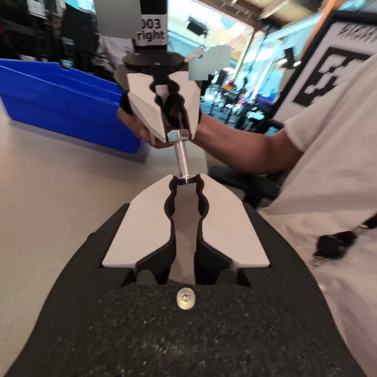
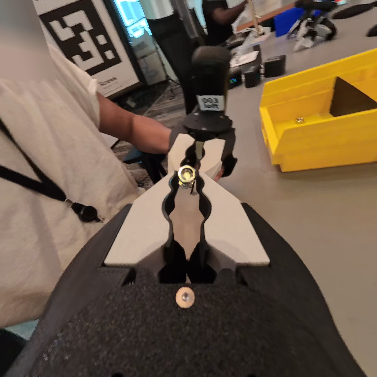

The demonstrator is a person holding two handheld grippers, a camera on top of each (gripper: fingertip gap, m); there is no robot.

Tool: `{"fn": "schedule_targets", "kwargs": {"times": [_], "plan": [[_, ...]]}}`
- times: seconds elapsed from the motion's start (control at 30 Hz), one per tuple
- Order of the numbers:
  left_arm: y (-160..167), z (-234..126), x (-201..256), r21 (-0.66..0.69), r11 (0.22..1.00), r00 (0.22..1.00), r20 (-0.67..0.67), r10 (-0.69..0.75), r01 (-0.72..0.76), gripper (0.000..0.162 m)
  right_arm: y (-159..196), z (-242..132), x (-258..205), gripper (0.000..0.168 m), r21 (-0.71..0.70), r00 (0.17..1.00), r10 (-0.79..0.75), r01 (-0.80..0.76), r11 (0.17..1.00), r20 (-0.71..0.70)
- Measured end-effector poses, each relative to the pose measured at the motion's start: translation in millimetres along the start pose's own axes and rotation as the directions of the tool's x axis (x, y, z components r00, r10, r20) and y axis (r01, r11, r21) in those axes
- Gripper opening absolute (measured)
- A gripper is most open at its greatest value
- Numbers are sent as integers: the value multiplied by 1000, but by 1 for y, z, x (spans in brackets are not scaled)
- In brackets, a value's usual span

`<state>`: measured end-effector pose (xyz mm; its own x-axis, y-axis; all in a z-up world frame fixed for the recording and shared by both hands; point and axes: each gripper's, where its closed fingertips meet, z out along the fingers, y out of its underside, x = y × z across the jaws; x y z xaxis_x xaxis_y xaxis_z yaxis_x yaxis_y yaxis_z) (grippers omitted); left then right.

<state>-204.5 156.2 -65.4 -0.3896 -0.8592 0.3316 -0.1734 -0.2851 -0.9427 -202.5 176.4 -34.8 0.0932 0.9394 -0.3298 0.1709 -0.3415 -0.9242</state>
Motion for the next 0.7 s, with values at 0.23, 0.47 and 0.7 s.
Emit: {"fn": "schedule_targets", "kwargs": {"times": [0.23, 0.47, 0.7], "plan": [[-20, -5, 40, 103, 986, 953, -287, -96, 130, 18, -21, 8, -34, 16, 39, 976, -73, 67, 997, 206], [-20, -10, 23, 107, 990, 986, -152, -70, 87, 18, -21, 9, -16, 17, 28, 994, -18, 15, 999, 108], [-1, -10, -23, -26, 998, 974, 219, 65, -61, 18, -2, 2, 24, 17, 51, 985, 146, -142, 989, -87]]}}
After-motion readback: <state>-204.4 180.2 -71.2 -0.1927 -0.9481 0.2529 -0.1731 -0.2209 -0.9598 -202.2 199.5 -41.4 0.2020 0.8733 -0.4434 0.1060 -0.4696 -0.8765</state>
